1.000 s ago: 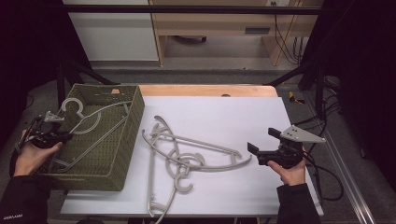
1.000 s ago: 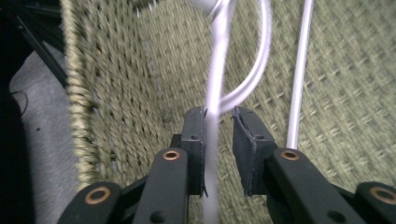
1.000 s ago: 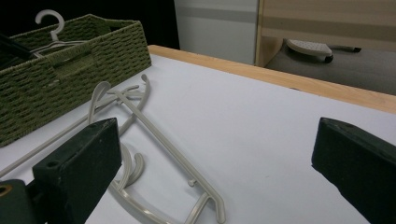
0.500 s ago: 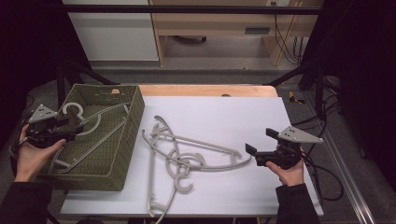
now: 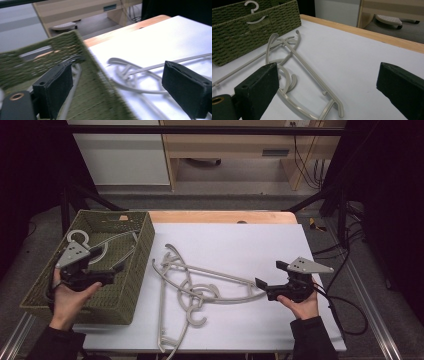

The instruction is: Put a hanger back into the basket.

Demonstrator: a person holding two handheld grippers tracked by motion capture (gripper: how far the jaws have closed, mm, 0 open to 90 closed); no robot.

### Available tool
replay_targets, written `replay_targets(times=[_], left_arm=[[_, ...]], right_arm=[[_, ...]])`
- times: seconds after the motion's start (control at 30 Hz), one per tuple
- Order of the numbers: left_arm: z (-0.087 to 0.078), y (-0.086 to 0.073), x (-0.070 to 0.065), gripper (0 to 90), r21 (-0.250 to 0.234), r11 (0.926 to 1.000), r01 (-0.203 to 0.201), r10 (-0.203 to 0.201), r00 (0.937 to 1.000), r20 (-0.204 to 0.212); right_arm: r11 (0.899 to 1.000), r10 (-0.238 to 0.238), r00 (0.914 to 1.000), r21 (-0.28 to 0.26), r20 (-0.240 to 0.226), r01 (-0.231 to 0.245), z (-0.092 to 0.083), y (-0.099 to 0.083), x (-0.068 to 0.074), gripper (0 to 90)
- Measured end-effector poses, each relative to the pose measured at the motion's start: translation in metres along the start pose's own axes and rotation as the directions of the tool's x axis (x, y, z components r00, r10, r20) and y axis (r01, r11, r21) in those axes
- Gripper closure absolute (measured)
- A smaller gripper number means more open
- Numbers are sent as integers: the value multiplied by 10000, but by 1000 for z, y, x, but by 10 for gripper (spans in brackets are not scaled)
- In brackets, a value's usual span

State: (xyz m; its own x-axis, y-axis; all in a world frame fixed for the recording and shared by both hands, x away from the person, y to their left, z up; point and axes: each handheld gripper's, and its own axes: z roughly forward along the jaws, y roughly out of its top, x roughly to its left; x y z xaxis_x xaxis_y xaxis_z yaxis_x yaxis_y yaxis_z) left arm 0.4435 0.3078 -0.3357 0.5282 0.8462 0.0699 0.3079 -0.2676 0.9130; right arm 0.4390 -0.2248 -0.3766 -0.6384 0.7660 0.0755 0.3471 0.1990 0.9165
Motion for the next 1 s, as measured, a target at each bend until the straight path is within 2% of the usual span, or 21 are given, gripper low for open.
replay_targets(times=[0.07, 0.2, 0.23, 0.27, 0.3, 0.33, 0.43, 0.53, 0.67, 0.83, 1.0], left_arm=[[4, -1, -12, 86, -229, 9997, 98, -92, 9996, 274], [11, -3, -33, 87, -368, 9992, 174, -145, 9969, 776], [11, -3, -33, 87, -368, 9992, 174, -145, 9969, 776], [13, -5, -42, 87, -374, 9993, 94, -58, 9956, 940], [13, -5, -42, 87, -374, 9993, 94, -58, 9956, 940], [15, -7, -49, 87, -453, 9988, 171, -121, 9939, 1092], [19, -12, -58, 92, -392, 9991, 187, -136, 9920, 1257], [23, -14, -63, 90, -283, 9996, 32, 10, 9894, 1452], [26, -18, -66, 91, -300, 9995, 41, 7, 9874, 1582], [27, -20, -65, 88, -243, 9997, 36, 4, 9873, 1590], [24, -19, -64, 86, -391, 9992, -60, 116, 9891, 1470]], right_arm=[[9999, -63, 9999, 141, -101, 64, 4, -1, 2, 60], [9980, -232, 9990, 578, -377, 254, 14, -5, 8, 72], [9980, -232, 9990, 578, -377, 254, 14, -5, 8, 72], [9962, -312, 9975, 796, -628, 362, 20, -7, 11, 87], [9946, -396, 9964, 929, -750, 466, 23, -8, 13, 94], [9927, -471, 9955, 1067, -827, 558, 26, -9, 14, 98], [9871, -549, 9931, 1443, -1034, 696, 36, -14, 19, 113], [9802, -612, 9902, 1794, -1252, 832, 46, -19, 23, 121], [9734, -583, 9886, 2120, -1390, 873, 55, -25, 25, 123], [9674, -651, 9859, 2325, -1544, 1003, 61, -29, 27, 127], [9527, -679, 9816, 2805, -1783, 1168, 74, -38, 32, 161]])
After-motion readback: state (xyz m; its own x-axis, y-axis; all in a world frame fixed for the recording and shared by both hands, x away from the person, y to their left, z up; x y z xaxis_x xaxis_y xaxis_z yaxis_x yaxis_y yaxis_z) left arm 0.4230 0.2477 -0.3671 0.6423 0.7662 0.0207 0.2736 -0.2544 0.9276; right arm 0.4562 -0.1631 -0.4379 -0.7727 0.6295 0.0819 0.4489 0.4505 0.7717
